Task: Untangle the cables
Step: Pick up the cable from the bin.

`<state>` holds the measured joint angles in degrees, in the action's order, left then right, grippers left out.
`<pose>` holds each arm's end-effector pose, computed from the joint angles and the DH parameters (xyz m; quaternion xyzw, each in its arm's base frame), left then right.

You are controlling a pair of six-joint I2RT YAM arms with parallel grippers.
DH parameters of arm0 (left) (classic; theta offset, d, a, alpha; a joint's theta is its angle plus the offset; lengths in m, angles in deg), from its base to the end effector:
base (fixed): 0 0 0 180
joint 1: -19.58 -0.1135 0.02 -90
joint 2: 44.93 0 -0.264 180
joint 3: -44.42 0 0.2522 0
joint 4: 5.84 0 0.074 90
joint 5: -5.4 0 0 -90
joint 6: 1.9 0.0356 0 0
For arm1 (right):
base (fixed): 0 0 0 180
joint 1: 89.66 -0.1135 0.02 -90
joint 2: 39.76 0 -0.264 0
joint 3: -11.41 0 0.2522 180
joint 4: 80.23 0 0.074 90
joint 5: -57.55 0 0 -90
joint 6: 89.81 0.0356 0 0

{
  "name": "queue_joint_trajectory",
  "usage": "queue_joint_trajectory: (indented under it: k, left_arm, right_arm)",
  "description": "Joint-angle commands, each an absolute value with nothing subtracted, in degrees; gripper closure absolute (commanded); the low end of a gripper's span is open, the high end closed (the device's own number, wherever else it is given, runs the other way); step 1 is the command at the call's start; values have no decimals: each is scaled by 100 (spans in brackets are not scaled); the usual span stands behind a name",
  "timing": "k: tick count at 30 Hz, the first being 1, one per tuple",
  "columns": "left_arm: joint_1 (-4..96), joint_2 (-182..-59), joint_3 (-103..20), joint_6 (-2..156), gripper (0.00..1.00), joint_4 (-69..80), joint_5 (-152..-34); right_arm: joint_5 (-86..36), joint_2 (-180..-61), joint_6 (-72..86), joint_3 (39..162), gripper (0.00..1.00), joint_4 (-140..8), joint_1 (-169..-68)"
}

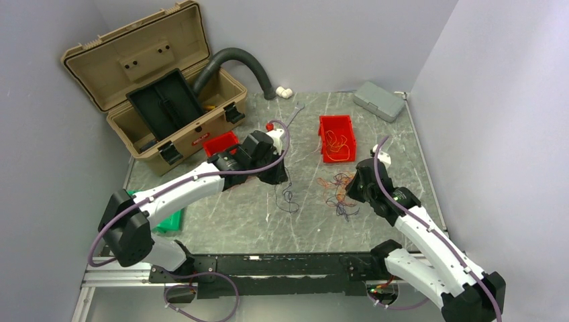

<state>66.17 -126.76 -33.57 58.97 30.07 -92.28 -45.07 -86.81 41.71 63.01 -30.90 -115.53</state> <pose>0.2152 -0.2344 0.2881 0.1652 0.8886 -0.3079 0.2973 0.1552 0.0666 0.2501 0.1668 0.9033 0.1276 0.3742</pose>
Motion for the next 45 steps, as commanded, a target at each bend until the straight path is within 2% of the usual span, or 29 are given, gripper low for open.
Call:
queue_joint_trajectory:
  k: [1, 4, 6, 15, 16, 17, 18, 19, 25, 29, 31, 40, 43, 45]
  left_arm:
    - [6635, -12831, -3384, 5983, 100, 2918, -9285]
    - [6651, -12974, -3417, 5947, 100, 2817, -9399]
    - [6673, -13064, -3458, 5924, 100, 2777, -9450]
    - [6722, -12854, -3495, 5976, 100, 3196, -8768]
    - [6726, -12852, -3505, 5991, 100, 3226, -8773]
    - [6726, -12859, -3502, 6002, 100, 3250, -8787]
    - [6722, -12868, -3500, 5998, 100, 3257, -8796]
    - [6723, -12869, -3484, 5987, 100, 3258, -8816]
    - [6722, -12669, -3323, 5939, 100, 3373, -8653]
    - [6722, -12269, -3202, 5947, 100, 3617, -8241]
    - [6719, -12121, -3147, 5941, 100, 3699, -8116]
    - [6712, -11328, -2675, 5867, 100, 4104, -7727]
    - [6704, -11177, -2728, 5751, 100, 4511, -7475]
    - [6705, -10990, -2743, 5610, 100, 4812, -7078]
  right_arm:
    - [-5093, -8815, 4251, 6639, 100, -2670, -11561]
    - [-6038, -9009, 4762, 6874, 100, -1924, -11559]
    - [-6198, -9087, 4698, 6959, 100, -1745, -11554]
    - [-4639, -8859, 3762, 6482, 100, -2923, -11551]
    - [-4464, -8955, 3706, 6488, 81, -2984, -11553]
    - [-4454, -9074, 3694, 6554, 43, -2968, -11550]
    - [-4523, -9169, 3645, 6630, 30, -2968, -11550]
    - [-4603, -9274, 3505, 6748, 27, -3013, -11543]
    - [-4689, -10227, 2844, 7869, 27, -2921, -11463]
    - [-4694, -10727, 2603, 8091, 14, -3187, -11369]
    - [-4644, -11102, 2473, 8301, 12, -3417, -11216]
    - [-3968, -13497, 2302, 10171, 22, -3661, -10429]
    - [-3522, -13584, 2179, 10318, 23, -3674, -10457]
    - [-2751, -13313, 1791, 10070, 22, -3987, -10619]
